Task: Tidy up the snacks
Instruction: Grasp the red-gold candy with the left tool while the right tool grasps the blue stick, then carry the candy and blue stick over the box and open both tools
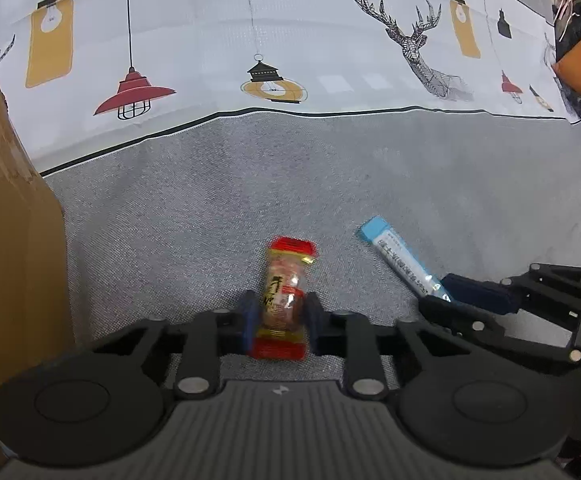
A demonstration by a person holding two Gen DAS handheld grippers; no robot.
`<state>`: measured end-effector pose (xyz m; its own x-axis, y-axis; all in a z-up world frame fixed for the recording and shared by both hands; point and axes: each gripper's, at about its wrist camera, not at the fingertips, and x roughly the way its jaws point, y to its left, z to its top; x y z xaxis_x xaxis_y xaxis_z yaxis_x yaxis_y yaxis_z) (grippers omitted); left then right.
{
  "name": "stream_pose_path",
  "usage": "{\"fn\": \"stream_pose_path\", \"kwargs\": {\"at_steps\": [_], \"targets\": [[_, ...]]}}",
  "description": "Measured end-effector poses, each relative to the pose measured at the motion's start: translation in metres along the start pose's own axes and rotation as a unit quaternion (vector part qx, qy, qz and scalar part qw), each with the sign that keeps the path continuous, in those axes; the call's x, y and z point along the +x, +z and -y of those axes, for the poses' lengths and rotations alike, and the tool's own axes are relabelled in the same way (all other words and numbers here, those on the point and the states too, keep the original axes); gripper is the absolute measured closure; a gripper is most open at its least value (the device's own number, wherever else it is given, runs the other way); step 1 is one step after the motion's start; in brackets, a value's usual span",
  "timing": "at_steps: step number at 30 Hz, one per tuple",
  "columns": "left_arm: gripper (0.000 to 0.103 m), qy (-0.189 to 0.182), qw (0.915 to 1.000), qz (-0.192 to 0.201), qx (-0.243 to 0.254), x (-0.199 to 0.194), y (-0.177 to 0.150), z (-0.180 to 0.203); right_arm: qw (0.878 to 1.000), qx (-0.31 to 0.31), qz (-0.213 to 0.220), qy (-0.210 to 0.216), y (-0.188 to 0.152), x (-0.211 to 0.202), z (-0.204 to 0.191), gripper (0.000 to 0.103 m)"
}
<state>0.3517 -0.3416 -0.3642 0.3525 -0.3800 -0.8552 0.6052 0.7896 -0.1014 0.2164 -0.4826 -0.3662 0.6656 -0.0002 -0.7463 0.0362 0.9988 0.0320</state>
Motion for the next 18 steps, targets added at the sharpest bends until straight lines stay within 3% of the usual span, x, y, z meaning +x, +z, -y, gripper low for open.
{"fn": "stream_pose_path", "kwargs": {"at_steps": [5, 13, 16, 18], "targets": [[0.083, 0.006, 0.9996, 0.011, 0.024, -0.018, -0.003, 0.009, 1.000, -0.021, -0.004, -0.018, 0.002, -0.003, -0.013, 0.088], [0.092, -0.007, 0.9997, 0.019, 0.014, -0.071, -0.015, 0.013, 0.999, 0.028, 0.022, -0.018, -0.004, -0.037, -0.024, 0.089], [0.092, -0.013, 0.9997, -0.007, 0.018, -0.070, -0.023, 0.017, 0.998, 0.061, 0.025, -0.019, -0.011, -0.052, -0.024, 0.089], [0.082, 0.002, 0.9987, -0.044, 0.026, -0.057, -0.031, 0.020, 0.996, 0.078, 0.027, -0.021, -0.016, -0.062, -0.024, 0.089]]}}
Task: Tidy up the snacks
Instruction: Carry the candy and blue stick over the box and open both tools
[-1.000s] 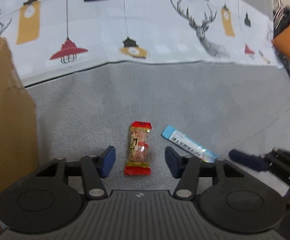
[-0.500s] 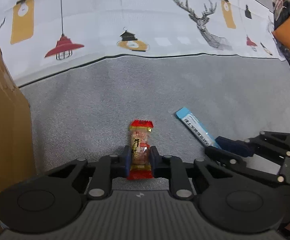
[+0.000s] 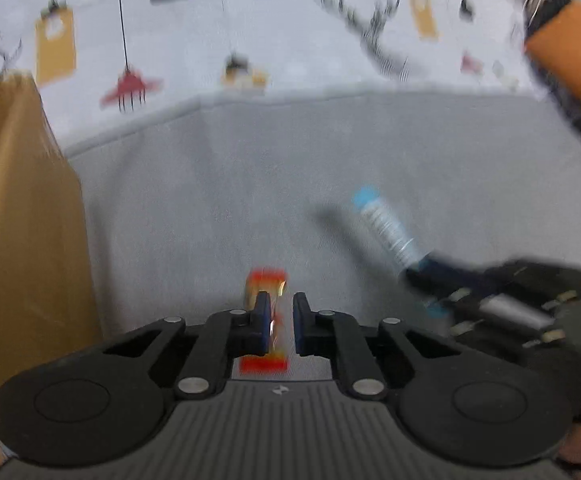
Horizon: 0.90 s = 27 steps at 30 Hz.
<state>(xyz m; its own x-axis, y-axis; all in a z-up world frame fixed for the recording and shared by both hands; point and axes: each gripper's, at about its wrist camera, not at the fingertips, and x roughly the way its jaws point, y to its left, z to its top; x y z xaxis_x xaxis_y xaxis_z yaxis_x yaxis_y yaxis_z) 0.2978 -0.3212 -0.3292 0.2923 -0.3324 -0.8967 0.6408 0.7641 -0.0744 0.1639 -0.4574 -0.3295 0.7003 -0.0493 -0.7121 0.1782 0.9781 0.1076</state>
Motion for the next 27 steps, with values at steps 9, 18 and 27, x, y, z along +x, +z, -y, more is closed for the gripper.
{"fn": "stream_pose_path", "kwargs": {"at_steps": [9, 18, 27], "targets": [[0.065, 0.024, 0.9994, 0.003, 0.023, 0.027, -0.008, 0.004, 0.999, -0.021, -0.025, -0.012, -0.024, -0.004, 0.004, 0.086], [0.082, 0.043, 0.9960, 0.004, 0.079, 0.029, -0.005, 0.028, 0.997, -0.068, -0.040, -0.025, -0.026, 0.016, -0.002, 0.090], [0.082, -0.006, 0.9990, 0.028, 0.033, -0.030, -0.022, 0.030, 0.996, 0.090, -0.005, -0.014, -0.028, -0.028, 0.011, 0.092]]}}
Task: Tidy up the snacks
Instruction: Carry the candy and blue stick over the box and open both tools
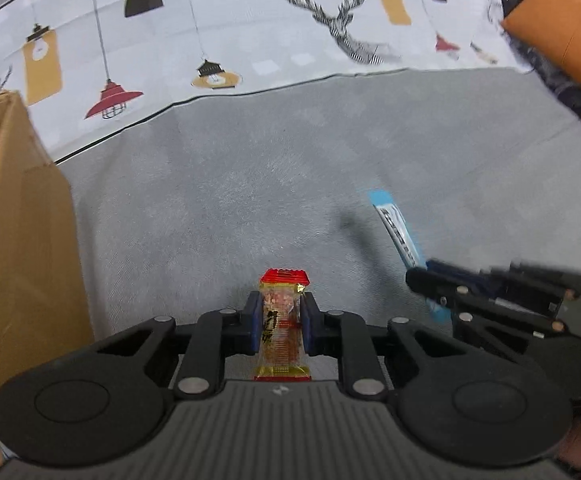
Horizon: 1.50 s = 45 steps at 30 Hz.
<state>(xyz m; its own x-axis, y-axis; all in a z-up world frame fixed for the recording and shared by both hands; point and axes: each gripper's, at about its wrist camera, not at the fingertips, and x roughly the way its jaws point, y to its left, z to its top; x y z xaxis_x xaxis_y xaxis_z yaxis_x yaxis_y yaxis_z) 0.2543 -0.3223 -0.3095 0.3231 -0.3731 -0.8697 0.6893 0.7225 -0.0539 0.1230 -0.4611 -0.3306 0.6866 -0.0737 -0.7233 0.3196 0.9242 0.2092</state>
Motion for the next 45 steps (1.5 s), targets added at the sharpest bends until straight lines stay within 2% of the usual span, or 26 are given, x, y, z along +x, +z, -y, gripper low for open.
{"fn": "stream_pose_path", "kwargs": {"at_steps": [5, 10, 14, 24, 30, 34, 39, 45], "targets": [[0.082, -0.012, 0.9999, 0.012, 0.000, -0.029, -0.015, 0.000, 0.989, 0.142, 0.030, 0.031, -0.023, -0.035, -0.004, 0.092], [0.082, -0.001, 1.0000, -0.004, 0.007, -0.048, -0.032, 0.000, 0.984, 0.168, 0.050, 0.043, -0.029, -0.054, -0.020, 0.091], [0.082, 0.015, 0.9996, 0.023, 0.007, -0.082, -0.032, -0.006, 0.980, 0.174, 0.072, 0.063, -0.022, -0.073, -0.035, 0.091], [0.082, 0.050, 0.9933, 0.104, -0.001, -0.178, -0.031, -0.037, 0.978, 0.135, 0.105, 0.120, 0.008, -0.106, -0.099, 0.091], [0.082, 0.063, 0.9878, 0.135, -0.045, -0.216, -0.043, -0.083, 0.978, 0.094, 0.123, 0.139, 0.033, -0.123, -0.152, 0.091], [0.082, 0.082, 0.9799, 0.169, -0.067, -0.241, -0.055, -0.119, 0.977, 0.078, 0.129, 0.148, 0.041, -0.126, -0.185, 0.091], [0.082, 0.099, 0.9724, 0.195, -0.082, -0.254, -0.069, -0.160, 0.979, 0.027, 0.128, 0.157, 0.050, -0.124, -0.235, 0.091], [0.082, 0.104, 0.9734, 0.168, -0.116, -0.226, -0.091, -0.209, 0.984, -0.032, 0.099, 0.144, 0.045, -0.098, -0.284, 0.091]]}}
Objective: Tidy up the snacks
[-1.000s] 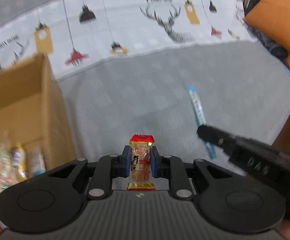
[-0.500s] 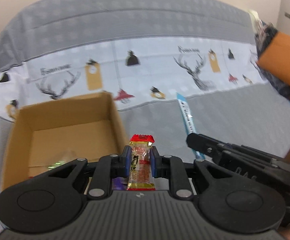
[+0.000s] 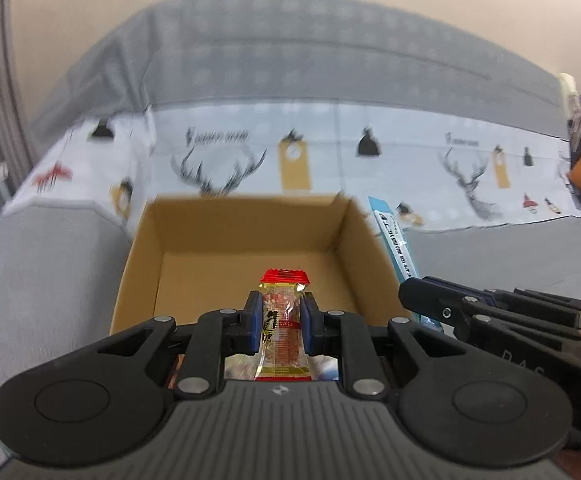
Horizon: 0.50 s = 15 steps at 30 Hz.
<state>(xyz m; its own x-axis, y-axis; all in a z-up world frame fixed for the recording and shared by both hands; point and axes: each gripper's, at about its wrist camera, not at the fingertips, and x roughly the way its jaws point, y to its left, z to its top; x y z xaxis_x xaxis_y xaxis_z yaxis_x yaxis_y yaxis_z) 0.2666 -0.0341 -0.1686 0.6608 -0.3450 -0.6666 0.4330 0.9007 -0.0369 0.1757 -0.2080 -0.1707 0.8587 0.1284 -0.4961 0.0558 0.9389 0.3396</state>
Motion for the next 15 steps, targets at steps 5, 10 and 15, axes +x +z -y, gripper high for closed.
{"fn": "stream_pose_path", "kwargs": {"at_steps": [5, 10, 15], "targets": [[0.082, 0.002, 0.9989, -0.037, -0.029, 0.028, -0.026, -0.024, 0.998, -0.029, -0.051, -0.022, -0.029, 0.034, -0.007, 0.091], [0.079, -0.017, 0.9956, -0.076, -0.052, 0.044, -0.042, -0.034, 0.992, -0.015, -0.109, -0.056, -0.052, 0.057, 0.003, 0.071], [0.002, -0.015, 0.9978, -0.042, -0.049, 0.000, -0.031, -0.025, 0.992, -0.014, -0.101, -0.069, -0.054, 0.042, 0.004, 0.056]]}}
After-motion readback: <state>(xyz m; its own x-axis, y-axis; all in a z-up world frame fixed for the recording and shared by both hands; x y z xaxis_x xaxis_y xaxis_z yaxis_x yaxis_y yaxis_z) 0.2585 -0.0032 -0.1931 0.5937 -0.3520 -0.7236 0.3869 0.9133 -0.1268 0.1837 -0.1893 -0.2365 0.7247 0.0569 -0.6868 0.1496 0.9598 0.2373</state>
